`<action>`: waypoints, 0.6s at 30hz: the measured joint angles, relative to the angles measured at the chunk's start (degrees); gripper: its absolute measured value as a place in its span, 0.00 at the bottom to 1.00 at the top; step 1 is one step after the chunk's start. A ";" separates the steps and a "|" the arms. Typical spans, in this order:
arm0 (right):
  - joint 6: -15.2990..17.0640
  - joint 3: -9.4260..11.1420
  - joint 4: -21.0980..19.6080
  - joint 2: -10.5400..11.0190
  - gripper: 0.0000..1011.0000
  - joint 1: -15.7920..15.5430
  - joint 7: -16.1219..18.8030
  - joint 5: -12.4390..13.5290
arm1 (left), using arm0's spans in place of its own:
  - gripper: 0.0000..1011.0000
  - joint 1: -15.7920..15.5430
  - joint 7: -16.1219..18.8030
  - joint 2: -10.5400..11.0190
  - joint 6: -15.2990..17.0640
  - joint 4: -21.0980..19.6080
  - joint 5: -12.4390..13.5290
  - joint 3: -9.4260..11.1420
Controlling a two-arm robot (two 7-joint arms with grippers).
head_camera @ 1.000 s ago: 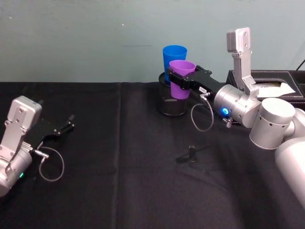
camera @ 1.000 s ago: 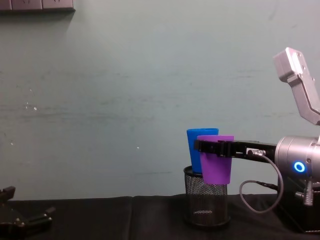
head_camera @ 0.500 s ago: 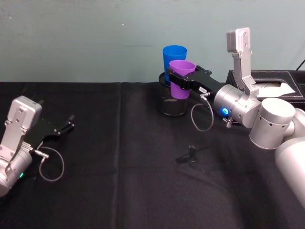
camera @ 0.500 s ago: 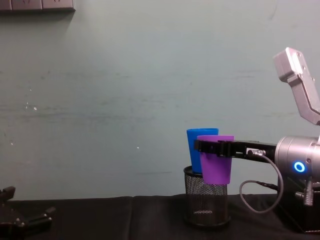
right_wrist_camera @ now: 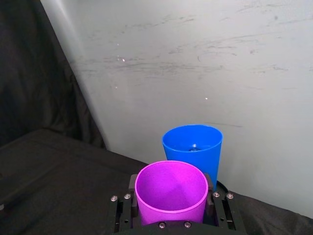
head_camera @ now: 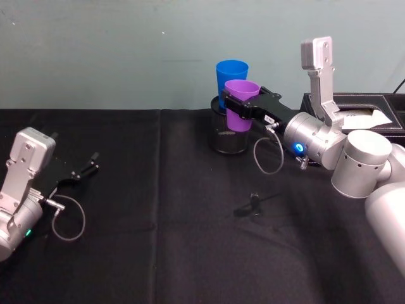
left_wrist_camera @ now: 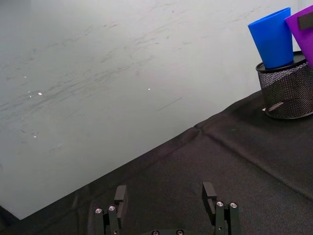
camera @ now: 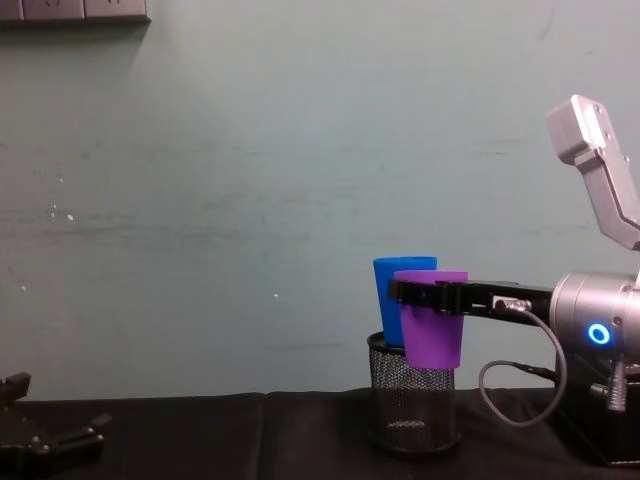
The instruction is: Pick up one cup with a gripper and tap it against the other cup.
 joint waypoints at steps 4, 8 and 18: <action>0.00 0.00 0.00 0.00 0.73 0.00 0.00 0.00 | 0.99 0.00 0.00 0.00 0.00 0.00 0.00 0.00; 0.00 0.00 0.00 0.00 0.73 0.00 0.00 0.00 | 0.99 0.00 0.00 0.00 0.00 0.00 0.00 0.00; 0.00 0.00 0.00 0.00 0.73 0.00 0.00 0.00 | 0.99 0.00 0.00 0.00 0.00 0.00 0.00 0.00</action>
